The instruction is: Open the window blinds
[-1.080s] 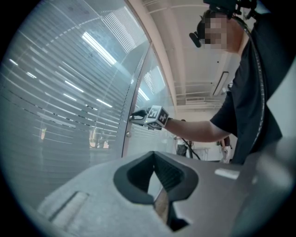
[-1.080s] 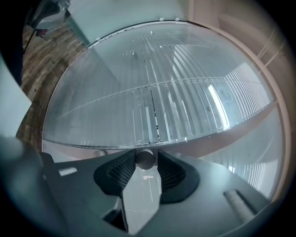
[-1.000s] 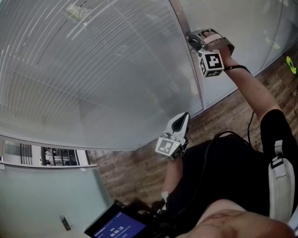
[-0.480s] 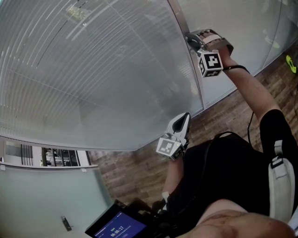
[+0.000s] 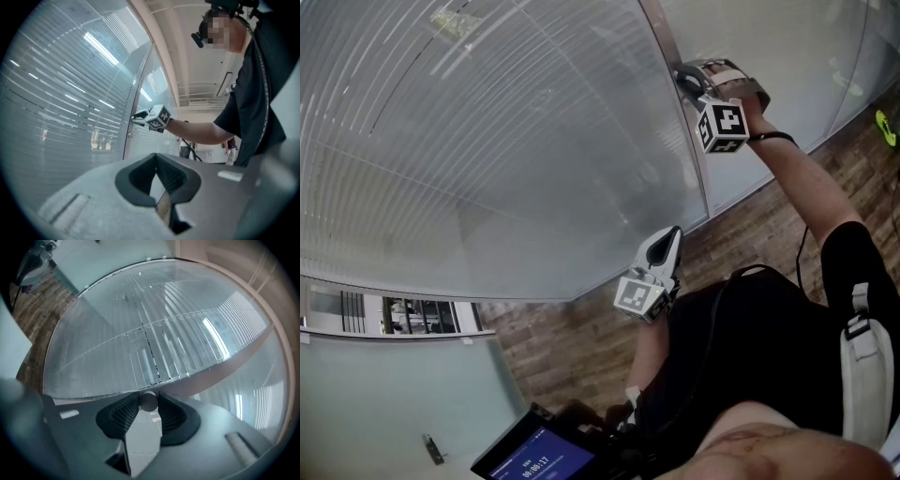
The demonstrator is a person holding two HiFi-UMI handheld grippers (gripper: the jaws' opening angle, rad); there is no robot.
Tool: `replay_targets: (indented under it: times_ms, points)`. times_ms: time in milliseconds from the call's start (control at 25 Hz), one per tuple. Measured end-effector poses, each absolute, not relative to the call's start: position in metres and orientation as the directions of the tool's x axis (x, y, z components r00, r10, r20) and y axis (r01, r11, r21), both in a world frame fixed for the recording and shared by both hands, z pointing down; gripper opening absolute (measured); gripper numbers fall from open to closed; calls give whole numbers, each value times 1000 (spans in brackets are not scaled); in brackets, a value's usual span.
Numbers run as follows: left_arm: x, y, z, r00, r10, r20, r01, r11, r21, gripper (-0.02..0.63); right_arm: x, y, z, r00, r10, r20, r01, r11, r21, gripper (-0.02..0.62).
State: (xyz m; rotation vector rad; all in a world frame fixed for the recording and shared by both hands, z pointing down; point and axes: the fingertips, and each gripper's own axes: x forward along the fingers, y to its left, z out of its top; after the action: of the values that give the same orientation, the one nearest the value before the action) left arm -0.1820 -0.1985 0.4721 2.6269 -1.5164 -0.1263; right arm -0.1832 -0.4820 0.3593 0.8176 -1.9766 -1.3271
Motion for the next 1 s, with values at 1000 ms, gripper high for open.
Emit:
replay_targets:
  times_ms: [1000]
  points:
    - [-167,-207,479,528,-849,11,-841,-521,144,2,-167,-499,351,-714,-697,65,-694,717,67,120]
